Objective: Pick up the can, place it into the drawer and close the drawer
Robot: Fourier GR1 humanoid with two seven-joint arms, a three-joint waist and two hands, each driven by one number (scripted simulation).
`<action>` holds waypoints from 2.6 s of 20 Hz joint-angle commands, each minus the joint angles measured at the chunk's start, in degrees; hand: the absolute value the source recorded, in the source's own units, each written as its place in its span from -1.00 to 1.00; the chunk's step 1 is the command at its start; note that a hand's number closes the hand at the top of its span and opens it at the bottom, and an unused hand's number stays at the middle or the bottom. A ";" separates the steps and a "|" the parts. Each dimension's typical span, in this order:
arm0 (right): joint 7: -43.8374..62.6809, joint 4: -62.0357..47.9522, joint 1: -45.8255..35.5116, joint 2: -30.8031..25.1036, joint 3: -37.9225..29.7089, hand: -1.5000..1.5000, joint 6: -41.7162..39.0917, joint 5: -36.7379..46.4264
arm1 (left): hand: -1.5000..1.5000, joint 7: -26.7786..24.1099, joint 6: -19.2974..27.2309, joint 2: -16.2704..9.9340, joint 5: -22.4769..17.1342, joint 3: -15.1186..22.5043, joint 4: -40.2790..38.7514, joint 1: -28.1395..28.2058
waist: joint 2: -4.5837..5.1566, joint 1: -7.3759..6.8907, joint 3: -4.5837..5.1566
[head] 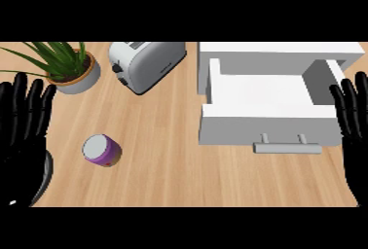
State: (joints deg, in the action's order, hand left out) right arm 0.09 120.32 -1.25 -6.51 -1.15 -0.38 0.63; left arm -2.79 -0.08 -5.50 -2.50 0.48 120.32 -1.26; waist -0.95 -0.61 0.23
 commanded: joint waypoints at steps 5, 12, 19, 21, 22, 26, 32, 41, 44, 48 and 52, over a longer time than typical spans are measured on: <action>1.88 2.86 1.59 1.51 -0.02 -1.00 1.32 -0.81 | -1.00 4.23 21.57 5.37 17.62 -6.07 2.56 6.68 | 0.43 -0.41 -0.41; 9.98 -2.82 4.58 1.75 -3.71 -1.00 3.71 -1.99 | -1.00 18.93 48.43 5.48 19.34 -0.10 -0.18 15.01 | 1.05 0.37 -0.37; 10.02 -0.84 7.94 2.82 -3.14 -1.00 3.92 -1.47 | -1.00 37.82 59.92 5.50 42.08 15.78 5.91 16.34 | 0.97 0.96 -0.37; 9.98 -1.10 7.66 0.55 -5.83 -1.00 0.67 -5.67 | -1.00 43.07 60.35 5.50 48.64 15.58 1.72 10.26 | 1.05 1.19 -0.37; 8.63 -1.62 9.40 2.65 -4.00 -1.00 2.15 -3.15 | -1.00 44.56 60.64 5.50 50.32 18.65 4.57 14.03 | 0.95 0.82 -0.33; 11.19 -0.90 5.93 0.26 -7.27 -1.00 1.39 -5.06 | -1.00 46.93 59.49 5.50 49.12 15.74 0.76 10.35 | 0.95 0.66 -0.25; 7.32 -2.66 8.39 0.03 -9.52 -1.00 -0.94 -7.12 | -1.00 44.65 67.89 5.50 47.63 19.56 -8.54 9.62 | 0.94 0.72 -0.22; 9.14 -1.84 6.95 0.39 -10.19 -1.00 -0.24 -6.49 | -1.00 37.95 74.64 4.43 38.32 18.35 -20.83 6.22 | 0.97 0.68 -0.19; 11.44 4.96 11.63 0.73 -9.58 -1.00 -1.76 -8.50 | -1.00 34.46 78.73 3.55 32.54 18.66 -26.92 3.82 | 0.93 1.10 -0.14; 11.78 2.57 9.34 -0.31 -10.66 -1.00 -1.20 -6.94 | -1.00 27.86 83.53 2.67 25.97 20.78 -29.19 5.92 | 0.94 0.80 -0.09; 8.54 2.89 12.72 0.60 -11.67 -1.00 -3.60 -9.31 | -1.00 22.27 84.20 -0.54 16.10 19.35 -32.29 2.91 | 0.93 1.00 -0.05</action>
State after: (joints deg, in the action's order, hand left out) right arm 9.62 122.76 9.91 -6.35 -12.25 -2.84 -7.41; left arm 24.18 79.01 -3.46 21.98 19.81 90.74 2.67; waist -0.02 0.32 0.12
